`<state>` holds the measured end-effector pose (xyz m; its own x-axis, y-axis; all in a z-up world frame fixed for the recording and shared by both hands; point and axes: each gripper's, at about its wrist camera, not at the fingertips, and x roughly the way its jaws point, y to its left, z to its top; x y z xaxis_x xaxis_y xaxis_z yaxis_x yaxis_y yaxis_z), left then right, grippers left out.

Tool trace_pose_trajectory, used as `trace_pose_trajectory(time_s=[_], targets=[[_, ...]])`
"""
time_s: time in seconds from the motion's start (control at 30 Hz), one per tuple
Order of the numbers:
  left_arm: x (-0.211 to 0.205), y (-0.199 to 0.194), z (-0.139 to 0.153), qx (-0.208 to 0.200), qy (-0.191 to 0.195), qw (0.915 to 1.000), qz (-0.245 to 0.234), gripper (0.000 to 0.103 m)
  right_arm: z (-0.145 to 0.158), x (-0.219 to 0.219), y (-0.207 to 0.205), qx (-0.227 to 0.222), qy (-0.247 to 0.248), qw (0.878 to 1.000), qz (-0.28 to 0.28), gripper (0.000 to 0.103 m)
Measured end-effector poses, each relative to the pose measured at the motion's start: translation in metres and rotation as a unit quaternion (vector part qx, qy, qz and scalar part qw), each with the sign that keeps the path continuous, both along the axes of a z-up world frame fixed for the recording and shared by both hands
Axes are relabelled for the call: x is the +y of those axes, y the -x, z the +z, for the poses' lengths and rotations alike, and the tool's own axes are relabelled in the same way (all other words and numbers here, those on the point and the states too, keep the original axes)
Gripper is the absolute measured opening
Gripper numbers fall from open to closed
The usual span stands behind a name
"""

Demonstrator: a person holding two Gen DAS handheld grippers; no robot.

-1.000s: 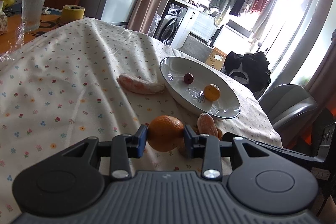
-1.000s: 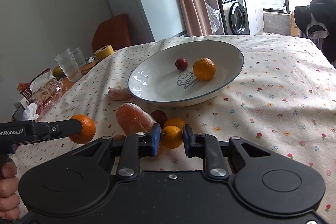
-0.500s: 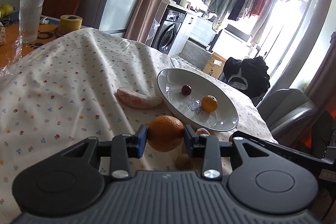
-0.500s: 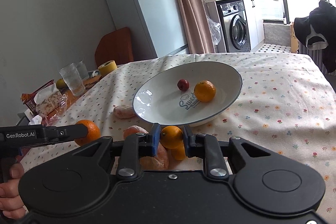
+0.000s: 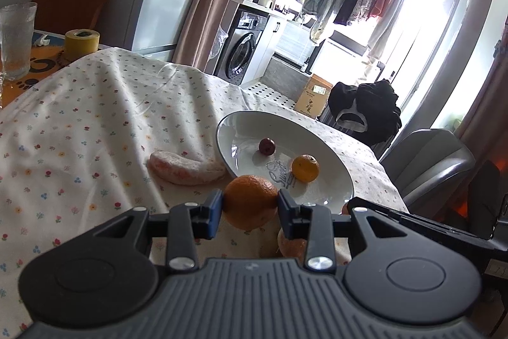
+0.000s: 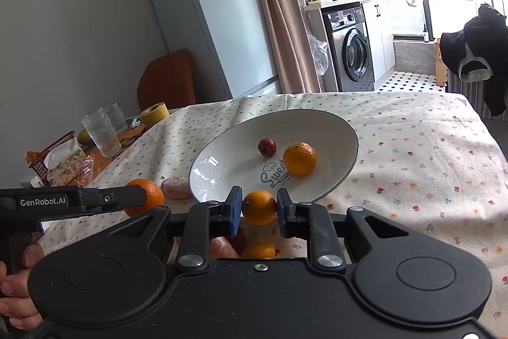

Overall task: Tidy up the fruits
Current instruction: 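Carry the orange in the left gripper into the bowl while the right releases the mandarin there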

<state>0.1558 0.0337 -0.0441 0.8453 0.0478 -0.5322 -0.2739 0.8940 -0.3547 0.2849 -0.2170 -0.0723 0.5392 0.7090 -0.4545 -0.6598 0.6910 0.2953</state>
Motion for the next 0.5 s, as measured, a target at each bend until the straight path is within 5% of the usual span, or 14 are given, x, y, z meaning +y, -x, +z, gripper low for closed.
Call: trace_pose_trajectory(time_s=[0.5], targets=[[0.002,-0.041,-0.008,0.012,0.000,0.9998,-0.016,0.035,-0.009,0.007,-0.032,0.023,-0.010,1.000,-0.013,0.026]])
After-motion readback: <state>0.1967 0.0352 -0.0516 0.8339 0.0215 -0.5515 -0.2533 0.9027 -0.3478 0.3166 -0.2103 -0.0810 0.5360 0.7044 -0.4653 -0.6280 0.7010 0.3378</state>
